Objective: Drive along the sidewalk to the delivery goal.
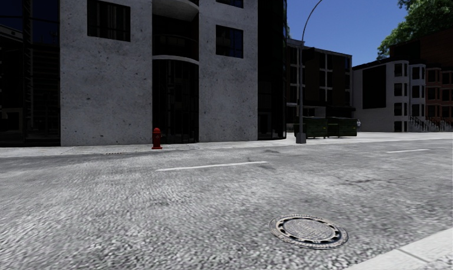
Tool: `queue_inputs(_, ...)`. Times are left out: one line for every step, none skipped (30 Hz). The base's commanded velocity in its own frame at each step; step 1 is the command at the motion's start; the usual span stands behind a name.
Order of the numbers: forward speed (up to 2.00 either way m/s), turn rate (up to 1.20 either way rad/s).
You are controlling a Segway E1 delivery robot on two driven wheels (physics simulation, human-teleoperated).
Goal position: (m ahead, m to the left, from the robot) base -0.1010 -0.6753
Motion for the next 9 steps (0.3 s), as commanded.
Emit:
queue_inputs(0.0, 0.0)
queue_inputs(0.0, 0.0)
queue_inputs(0.0, 0.0)
queue_inputs(0.0, 0.0)
queue_inputs(0.0, 0.0)
queue_inputs(0.0, 0.0)
queue_inputs(0.0, 0.0)
queue_inputs(0.0, 0.0)
queue_inputs(0.0, 0.0)
